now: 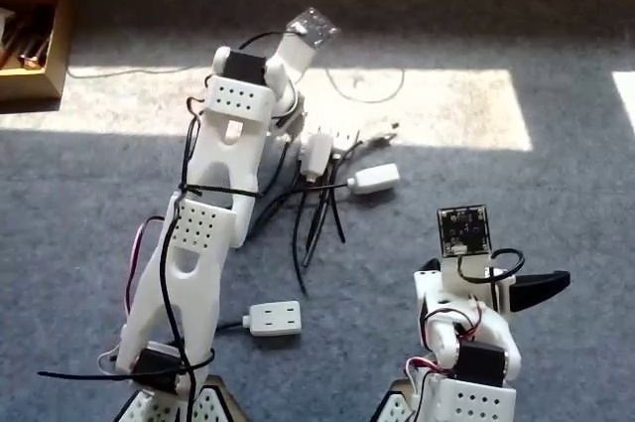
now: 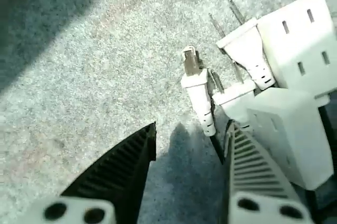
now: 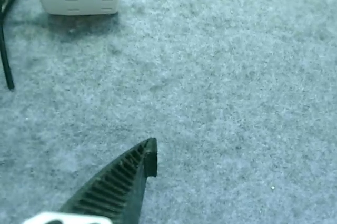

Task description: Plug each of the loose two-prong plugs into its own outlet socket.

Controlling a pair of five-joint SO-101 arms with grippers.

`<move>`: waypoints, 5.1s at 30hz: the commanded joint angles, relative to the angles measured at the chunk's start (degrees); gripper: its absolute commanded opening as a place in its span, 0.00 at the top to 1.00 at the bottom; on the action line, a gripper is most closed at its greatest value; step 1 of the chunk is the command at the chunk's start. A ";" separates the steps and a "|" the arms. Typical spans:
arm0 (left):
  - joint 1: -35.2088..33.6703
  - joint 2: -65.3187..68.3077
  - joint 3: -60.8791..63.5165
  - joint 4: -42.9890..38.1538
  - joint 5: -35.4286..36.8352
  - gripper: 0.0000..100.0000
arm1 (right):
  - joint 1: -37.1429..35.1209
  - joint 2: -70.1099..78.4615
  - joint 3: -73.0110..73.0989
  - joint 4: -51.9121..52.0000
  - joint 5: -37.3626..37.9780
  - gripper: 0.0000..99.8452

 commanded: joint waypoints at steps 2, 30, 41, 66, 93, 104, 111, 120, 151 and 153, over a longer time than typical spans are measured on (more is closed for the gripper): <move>0.31 1.36 0.04 -3.16 0.79 0.78 | -0.40 -0.75 7.16 -0.66 0.62 0.31; 1.10 -12.70 -0.66 7.65 -5.89 1.00 | 1.27 -0.48 6.99 -0.66 0.35 0.31; 27.82 -40.57 42.77 7.47 -14.95 1.00 | 7.52 -0.84 6.11 -0.75 -1.76 0.31; 39.52 -38.02 43.03 6.07 -9.76 0.83 | 20.00 -0.48 4.79 3.03 3.96 0.31; -18.51 -81.36 119.25 -29.54 6.68 0.91 | -6.90 78.55 -73.98 30.55 0.88 0.31; -26.68 -80.84 133.76 -56.53 14.24 0.91 | -20.97 84.00 -64.31 30.55 -15.65 0.77; -26.68 -80.75 133.85 -56.53 14.24 0.91 | -17.80 83.91 -63.52 33.54 -5.89 0.72; -26.68 -80.75 134.02 -56.53 14.24 0.91 | -20.18 84.00 -63.43 19.82 37.98 0.72; -25.10 -80.66 136.75 -61.01 13.98 0.91 | -13.32 91.74 -46.64 -6.37 73.85 0.72; -25.10 -80.66 136.75 -61.01 13.98 0.91 | -13.23 95.34 -48.57 -6.37 73.76 0.72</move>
